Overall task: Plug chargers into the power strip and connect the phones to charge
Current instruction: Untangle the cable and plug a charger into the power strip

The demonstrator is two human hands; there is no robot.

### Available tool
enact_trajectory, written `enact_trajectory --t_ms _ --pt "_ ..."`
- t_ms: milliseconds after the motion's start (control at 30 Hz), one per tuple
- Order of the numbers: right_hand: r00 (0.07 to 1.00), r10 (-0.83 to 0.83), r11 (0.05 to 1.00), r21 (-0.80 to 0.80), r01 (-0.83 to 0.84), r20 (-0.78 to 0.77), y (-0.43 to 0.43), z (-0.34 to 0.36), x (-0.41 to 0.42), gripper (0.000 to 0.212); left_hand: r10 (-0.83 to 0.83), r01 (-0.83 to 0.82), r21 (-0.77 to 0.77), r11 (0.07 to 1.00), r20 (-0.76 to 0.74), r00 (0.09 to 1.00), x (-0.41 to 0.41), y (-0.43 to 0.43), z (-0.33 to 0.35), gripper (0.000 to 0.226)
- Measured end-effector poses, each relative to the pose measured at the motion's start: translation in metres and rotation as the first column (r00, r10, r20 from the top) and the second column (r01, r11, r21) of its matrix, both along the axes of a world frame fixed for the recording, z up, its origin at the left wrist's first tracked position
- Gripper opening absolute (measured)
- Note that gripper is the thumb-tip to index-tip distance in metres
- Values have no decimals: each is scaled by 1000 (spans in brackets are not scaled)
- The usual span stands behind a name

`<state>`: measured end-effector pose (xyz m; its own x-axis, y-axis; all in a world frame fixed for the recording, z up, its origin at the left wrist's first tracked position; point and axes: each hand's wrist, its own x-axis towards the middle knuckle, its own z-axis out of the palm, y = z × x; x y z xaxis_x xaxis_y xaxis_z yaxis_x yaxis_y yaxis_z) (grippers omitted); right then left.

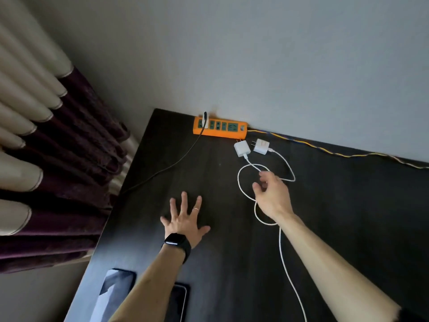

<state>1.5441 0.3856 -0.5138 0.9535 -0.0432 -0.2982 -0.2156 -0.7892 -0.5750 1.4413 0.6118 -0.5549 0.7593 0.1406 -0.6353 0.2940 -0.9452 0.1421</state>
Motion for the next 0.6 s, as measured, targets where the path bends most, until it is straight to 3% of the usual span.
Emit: enact_trajectory --t_ms 167,233,300,433,467,533,600 --pt "987 93 915 -378 -137 -134 10 -26 44 39 -39 43 49 998 -79 996 8 2 1 93" --pt "975 121 870 -453 -195 -186 11 -32 45 38 -36 39 44 998 -79 996 7 4 0 93" --pt "980 141 888 -420 -190 -144 10 -31 40 29 -48 52 45 998 -90 995 9 6 1 95" --pt "983 119 980 -175 -94 140 1 3 11 15 -21 17 -33 999 -141 990 27 7 20 97" --pt "972 136 985 -134 -112 191 -3 16 -2 12 5 -10 -68 998 -78 997 29 4 30 99" --pt "953 169 985 -82 -153 251 -14 44 -30 8 -26 50 -90 995 248 968 33 -8 54 102" --pt "943 176 984 -19 -178 281 -23 65 -60 7 -159 255 -106 961 542 825 26 -25 81 94"
